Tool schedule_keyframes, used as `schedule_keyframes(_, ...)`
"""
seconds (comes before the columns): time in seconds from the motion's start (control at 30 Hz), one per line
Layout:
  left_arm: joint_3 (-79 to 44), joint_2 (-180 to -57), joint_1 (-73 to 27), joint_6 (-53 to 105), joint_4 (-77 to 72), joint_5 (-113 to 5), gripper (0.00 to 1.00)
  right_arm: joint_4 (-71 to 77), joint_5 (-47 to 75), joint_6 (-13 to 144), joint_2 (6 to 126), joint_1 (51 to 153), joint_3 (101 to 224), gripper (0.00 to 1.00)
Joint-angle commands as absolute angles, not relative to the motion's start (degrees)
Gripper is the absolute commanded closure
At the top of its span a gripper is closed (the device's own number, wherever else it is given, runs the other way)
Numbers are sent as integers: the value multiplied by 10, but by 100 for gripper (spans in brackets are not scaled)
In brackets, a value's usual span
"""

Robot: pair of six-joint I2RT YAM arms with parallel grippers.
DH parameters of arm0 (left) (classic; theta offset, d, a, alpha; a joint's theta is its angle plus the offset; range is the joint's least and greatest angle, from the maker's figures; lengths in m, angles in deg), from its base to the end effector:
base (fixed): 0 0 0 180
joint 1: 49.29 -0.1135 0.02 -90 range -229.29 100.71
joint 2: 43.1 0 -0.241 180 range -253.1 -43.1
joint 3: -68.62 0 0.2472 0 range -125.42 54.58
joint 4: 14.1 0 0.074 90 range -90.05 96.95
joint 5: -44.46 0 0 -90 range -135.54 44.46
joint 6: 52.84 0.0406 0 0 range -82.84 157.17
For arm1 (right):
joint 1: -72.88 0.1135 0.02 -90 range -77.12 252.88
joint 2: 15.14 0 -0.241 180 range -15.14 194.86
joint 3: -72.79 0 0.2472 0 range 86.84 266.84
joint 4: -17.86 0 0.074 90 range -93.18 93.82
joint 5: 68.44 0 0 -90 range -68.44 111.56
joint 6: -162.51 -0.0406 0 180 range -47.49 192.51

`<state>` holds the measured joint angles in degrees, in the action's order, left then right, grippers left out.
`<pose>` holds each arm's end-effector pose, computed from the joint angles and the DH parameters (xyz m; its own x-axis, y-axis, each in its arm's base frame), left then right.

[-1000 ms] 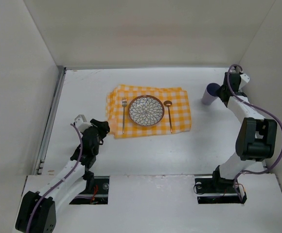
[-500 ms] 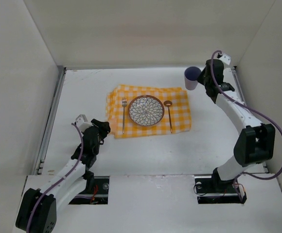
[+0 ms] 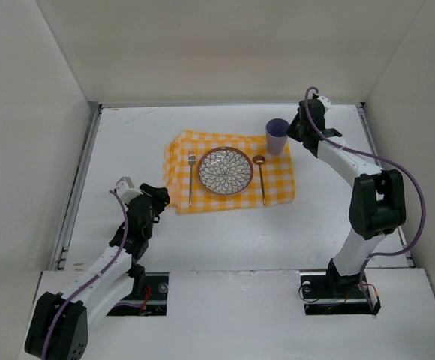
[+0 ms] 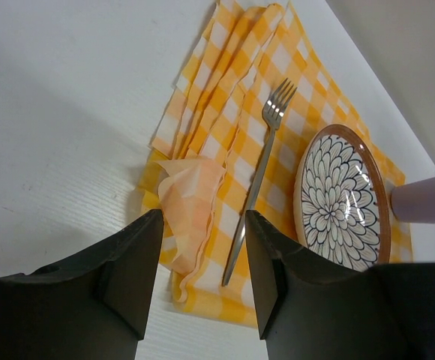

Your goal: Set the dinner table for one person

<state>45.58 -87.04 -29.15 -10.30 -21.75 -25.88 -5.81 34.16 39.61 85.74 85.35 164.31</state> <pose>0.1799 -0.0514 0.1668 -0.1579 -0.6812 -0.7149 -0.1472 0.7321 -0.6651 0.3970 0.0787 0.2480 -0.4643 0.4402 -0.7685 0.2621 0.8972 0.3556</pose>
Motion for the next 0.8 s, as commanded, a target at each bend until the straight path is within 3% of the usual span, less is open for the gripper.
schedule_keyframes(0.0, 460, -869, -295, -106, -247, -260, 55, -13, 332, 386, 859, 858, 1666, 80)
schedule_keyframes(0.37, 454, -883, -289, -101, -248, -258, 54, 14, 336, 378, 882, 858, 1631, 73)
schedule_keyframes(0.77, 449, -893, -287, -94, -248, -258, 54, 36, 339, 376, 816, 854, 1587, 41)
